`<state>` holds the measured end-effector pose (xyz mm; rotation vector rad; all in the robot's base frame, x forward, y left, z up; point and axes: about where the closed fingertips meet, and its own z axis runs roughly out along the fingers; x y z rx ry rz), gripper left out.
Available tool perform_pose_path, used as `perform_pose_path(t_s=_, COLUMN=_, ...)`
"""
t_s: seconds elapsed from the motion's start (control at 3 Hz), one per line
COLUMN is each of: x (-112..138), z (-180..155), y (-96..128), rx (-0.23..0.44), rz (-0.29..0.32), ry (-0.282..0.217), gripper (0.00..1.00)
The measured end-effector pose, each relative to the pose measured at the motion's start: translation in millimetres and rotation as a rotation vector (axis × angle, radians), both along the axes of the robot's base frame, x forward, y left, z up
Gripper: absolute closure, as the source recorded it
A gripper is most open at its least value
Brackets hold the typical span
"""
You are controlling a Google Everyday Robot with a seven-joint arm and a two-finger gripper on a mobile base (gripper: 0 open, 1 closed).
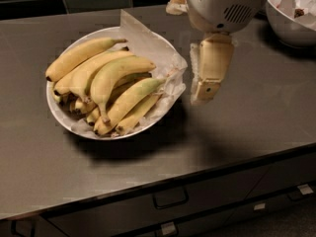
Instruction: Pick banana from white bowl
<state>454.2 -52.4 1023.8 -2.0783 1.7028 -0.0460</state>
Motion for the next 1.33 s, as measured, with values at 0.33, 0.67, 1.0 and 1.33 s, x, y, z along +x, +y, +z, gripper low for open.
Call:
perform_pose_path(t_s=0.33, x=0, z=0, y=0, rx=0.0, rz=0.0, ry=0.0, gripper=0.02)
perform_pose_path(t_s=0.67, x=0, z=0, y=0, rx=0.0, rz=0.0, ry=-0.001, gripper=0.11)
perform_pose_path(t_s=1.0, x=2, z=0, y=5, rx=0.004, rz=0.006, ry=-0.001, gripper=0.13)
perform_pose_path(t_s=1.33, x=6, z=-6, y=14, rx=0.007, rz=0.025, ry=0.013, gripper=0.15)
